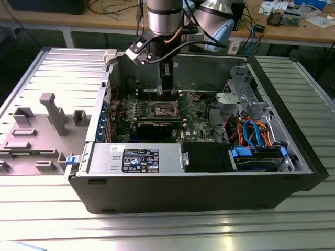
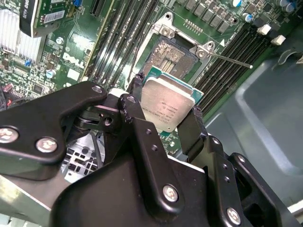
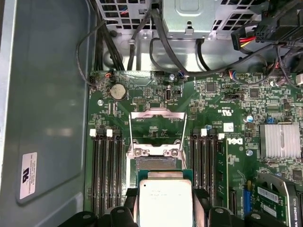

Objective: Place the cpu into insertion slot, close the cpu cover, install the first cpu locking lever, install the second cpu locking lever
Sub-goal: 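Place the cpu into insertion slot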

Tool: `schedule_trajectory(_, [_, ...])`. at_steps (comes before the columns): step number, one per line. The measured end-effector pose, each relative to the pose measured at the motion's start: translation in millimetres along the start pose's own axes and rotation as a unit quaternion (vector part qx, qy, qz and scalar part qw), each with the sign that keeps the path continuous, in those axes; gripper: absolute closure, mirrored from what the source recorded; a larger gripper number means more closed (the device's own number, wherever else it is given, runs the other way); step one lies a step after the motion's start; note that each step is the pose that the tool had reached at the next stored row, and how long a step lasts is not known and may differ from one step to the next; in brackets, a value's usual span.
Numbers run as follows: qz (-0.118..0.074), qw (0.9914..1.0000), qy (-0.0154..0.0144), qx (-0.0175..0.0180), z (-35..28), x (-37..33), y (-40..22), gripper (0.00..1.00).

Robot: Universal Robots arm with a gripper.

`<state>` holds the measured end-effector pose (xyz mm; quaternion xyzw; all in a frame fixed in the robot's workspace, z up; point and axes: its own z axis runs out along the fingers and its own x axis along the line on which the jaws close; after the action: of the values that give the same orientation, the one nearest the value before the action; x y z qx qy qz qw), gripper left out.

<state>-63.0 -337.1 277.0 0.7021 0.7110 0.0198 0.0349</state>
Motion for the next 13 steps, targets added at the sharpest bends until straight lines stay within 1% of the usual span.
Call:
schedule_trajectory(1, [0.0, 1.0, 0.0001, 0.0, 2.5, 0.5, -0.2, 0.45])
schedule_trajectory(8, [0.0, 1.0, 0.0001, 0.0, 13.4, 1.9, -1.1, 0.45])
schedule_trajectory(10, [0.0, 1.0, 0.0001, 0.0, 18.1, 2.3, -1.4, 0.45])
schedule_trajectory(13, [0.0, 1.0, 0.0, 0.0, 22.8, 2.6, -2.0, 0.45])
